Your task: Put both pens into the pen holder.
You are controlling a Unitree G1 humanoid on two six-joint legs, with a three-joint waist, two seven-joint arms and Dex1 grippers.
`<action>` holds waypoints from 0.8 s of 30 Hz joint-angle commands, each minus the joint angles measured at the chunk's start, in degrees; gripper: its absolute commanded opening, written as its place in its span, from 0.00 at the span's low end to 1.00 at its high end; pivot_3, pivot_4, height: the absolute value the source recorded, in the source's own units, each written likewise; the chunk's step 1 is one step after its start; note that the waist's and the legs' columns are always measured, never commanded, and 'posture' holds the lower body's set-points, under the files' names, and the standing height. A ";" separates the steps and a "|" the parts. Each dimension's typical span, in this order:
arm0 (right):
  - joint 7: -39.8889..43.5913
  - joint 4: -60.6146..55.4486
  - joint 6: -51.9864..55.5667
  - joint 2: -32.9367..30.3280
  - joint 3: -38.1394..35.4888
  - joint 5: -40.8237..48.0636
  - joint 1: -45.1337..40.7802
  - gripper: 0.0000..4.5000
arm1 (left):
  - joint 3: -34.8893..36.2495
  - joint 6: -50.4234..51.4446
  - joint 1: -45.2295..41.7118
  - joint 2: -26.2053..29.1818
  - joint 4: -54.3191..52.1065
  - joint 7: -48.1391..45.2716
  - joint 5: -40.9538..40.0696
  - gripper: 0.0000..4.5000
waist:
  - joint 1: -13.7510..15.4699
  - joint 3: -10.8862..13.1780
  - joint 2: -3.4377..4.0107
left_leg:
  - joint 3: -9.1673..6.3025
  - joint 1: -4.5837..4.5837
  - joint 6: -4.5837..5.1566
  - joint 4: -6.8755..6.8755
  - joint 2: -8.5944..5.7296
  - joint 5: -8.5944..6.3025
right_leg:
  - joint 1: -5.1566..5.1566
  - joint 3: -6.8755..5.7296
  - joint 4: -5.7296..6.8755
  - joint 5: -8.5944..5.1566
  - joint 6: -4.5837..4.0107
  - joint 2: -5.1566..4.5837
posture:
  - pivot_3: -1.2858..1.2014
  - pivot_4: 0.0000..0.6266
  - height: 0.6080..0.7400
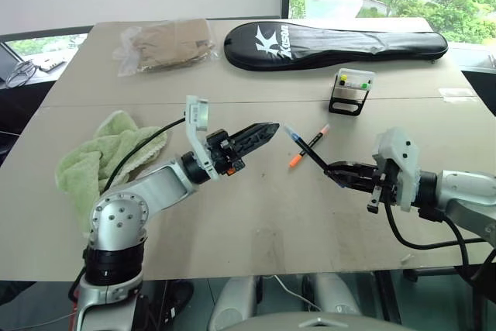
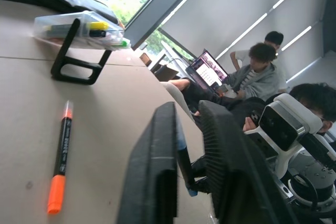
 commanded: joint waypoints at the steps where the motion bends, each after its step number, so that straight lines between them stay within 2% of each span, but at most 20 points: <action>1: 1.82 -2.50 -2.07 0.64 -1.34 0.21 -0.65 0.00 | -0.92 -0.13 0.08 -0.09 -0.95 -1.81 1.47 0.54 | 0.18 0.00 -0.01 | 0.01 -0.01 0.00 0.00 0.00 0.00 | 0.00 0.01 0.00 0.00 0.00 0.00 | 0.52 0.24 1.00; 5: 3.11 -2.98 -2.53 0.69 -0.78 -0.02 -1.23 0.00 | -1.46 0.22 -1.05 -1.54 -0.72 -2.09 0.72 0.54 | 0.50 0.01 -0.01 | -0.03 -0.04 0.00 0.02 -0.02 0.00 | 0.00 -0.05 -0.02 0.00 0.00 -0.04 | 0.52 0.24 1.00; 8: 4.00 -2.93 -2.79 0.36 0.05 -0.97 -1.72 0.00 | -1.51 0.19 -1.99 -2.51 0.09 -2.20 0.57 0.37 | 0.43 0.01 -0.01 | -0.03 -0.04 0.00 0.02 -0.02 0.00 | 0.00 -0.05 -0.02 0.00 0.00 -0.04 | 0.52 0.24 1.00; 9: 4.48 -2.89 -2.99 0.12 0.52 -1.65 -1.78 0.00 | -1.38 0.35 -2.37 -2.82 0.42 -1.96 -0.12 0.27 | 0.39 0.01 -0.01 | -0.03 -0.04 0.00 0.02 -0.02 0.00 | 0.00 -0.05 -0.01 0.00 0.00 -0.03 | 0.52 0.24 1.00; 10: 5.05 -2.80 -3.25 -0.12 1.02 -2.39 -1.86 0.00 | -1.39 0.60 -2.70 -2.84 0.53 -2.19 -0.23 0.24 | 0.37 0.01 -0.01 | -0.03 -0.03 0.00 0.02 -0.01 0.00 | 0.00 -0.05 -0.01 0.00 0.00 -0.02 | 0.52 0.24 1.00; 12: 5.89 -2.56 -3.56 -0.16 1.58 -3.42 -1.99 0.00 | -1.49 1.22 -3.06 -2.75 0.53 -2.62 -0.37 0.06 | 0.34 0.01 -0.02 | -0.03 -0.03 0.00 0.02 -0.01 0.00 | 0.00 -0.05 0.00 0.00 0.00 -0.01 | 0.52 0.24 1.00; 13: 6.12 -2.39 -3.65 -0.05 1.76 -3.84 -2.08 0.00 | -1.54 1.61 -3.12 -2.58 0.38 -2.85 -0.69 0.01 | 0.34 0.01 -0.02 | -0.03 -0.03 0.00 0.02 -0.01 0.00 | 0.00 -0.05 0.00 0.00 0.00 -0.01 | 0.52 0.24 1.00; 18: 5.22 -1.51 -2.92 2.16 1.41 -3.70 -3.01 0.00 | 0.19 0.71 -2.98 -2.53 -0.89 -3.62 -1.81 0.01 | 0.32 0.01 -0.02 | -0.02 -0.02 0.00 0.02 -0.01 0.00 | 0.00 -0.04 0.00 0.00 0.00 -0.03 | 0.52 0.24 1.00; 20: 4.56 -1.14 -2.29 3.16 0.96 -3.24 -3.40 0.00 | 1.58 0.19 -2.89 -2.06 -0.10 -2.43 -1.73 0.12 | 0.30 0.01 -0.02 | -0.03 -0.02 0.00 0.02 -0.01 0.00 | 0.00 -0.04 0.00 0.00 0.00 -0.02 | 0.52 0.24 1.00; 23: 4.15 -0.89 -1.73 3.84 0.50 -3.05 -3.54 0.00 | 2.85 1.32 -2.31 -1.20 1.13 -0.60 -4.66 0.36 | 0.33 0.01 -0.02 | -0.06 -0.02 0.00 0.01 -0.01 0.00 | 0.00 -0.07 0.00 0.00 0.00 -0.01 | 0.52 0.24 1.00; 24: 4.01 -0.71 -1.60 3.94 0.38 -2.98 -3.55 0.00 | 3.10 1.57 -2.16 -1.05 0.91 -0.51 -6.21 0.49 | 0.34 0.01 -0.02 | -0.06 -0.02 0.00 0.01 -0.01 0.00 | 0.00 -0.06 0.00 0.00 0.00 -0.02 | 0.52 0.24 1.00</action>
